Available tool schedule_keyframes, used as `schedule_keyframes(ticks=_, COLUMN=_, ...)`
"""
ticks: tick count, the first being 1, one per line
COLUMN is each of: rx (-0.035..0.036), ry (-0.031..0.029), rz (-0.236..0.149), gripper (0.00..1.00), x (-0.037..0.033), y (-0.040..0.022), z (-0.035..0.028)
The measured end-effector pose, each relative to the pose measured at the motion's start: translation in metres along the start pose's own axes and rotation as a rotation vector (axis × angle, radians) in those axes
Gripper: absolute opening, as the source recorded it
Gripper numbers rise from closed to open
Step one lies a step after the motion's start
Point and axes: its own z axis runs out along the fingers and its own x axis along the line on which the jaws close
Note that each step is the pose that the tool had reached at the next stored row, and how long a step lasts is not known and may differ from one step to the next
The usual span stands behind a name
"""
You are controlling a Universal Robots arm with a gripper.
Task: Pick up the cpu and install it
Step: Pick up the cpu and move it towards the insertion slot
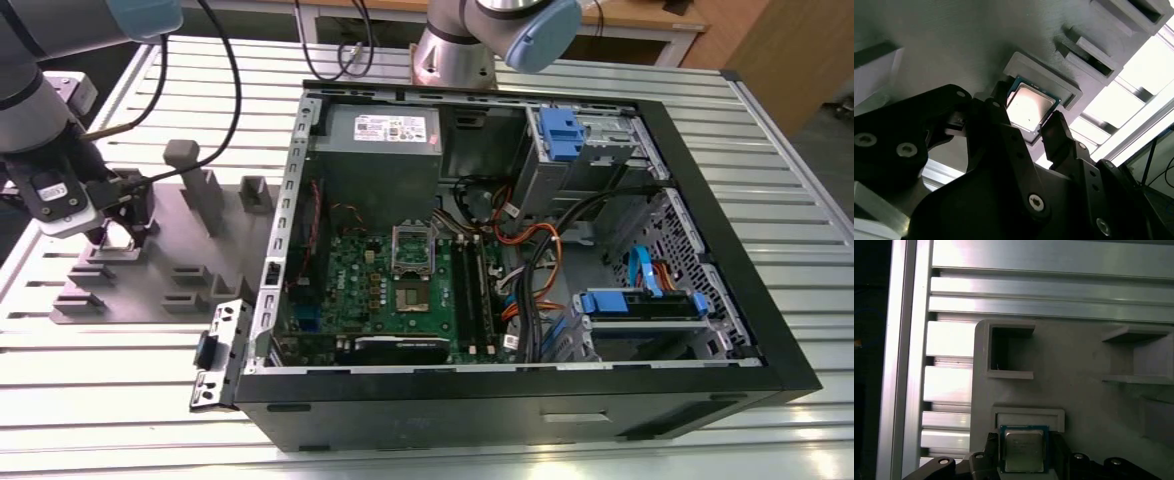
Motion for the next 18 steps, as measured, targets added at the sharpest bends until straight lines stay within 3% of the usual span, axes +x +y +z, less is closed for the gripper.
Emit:
schedule_keyframes(ticks=10, rx=0.0002, ry=-0.0021, rz=0.0, gripper=0.54, x=0.0032, y=0.0001, z=-0.0001)
schedule_keyframes(ticks=12, rx=0.0002, ry=-0.0055, rz=0.0, gripper=0.54, x=0.0035, y=0.0001, z=0.0)
schedule_keyframes(ticks=16, rx=0.0006, ry=-0.0177, rz=-0.001, gripper=0.54, x=0.0044, y=0.0001, z=0.0001)
schedule_keyframes(ticks=18, rx=0.0006, ry=-0.0179, rz=-0.001, gripper=0.54, x=0.0058, y=0.0002, z=0.0001)
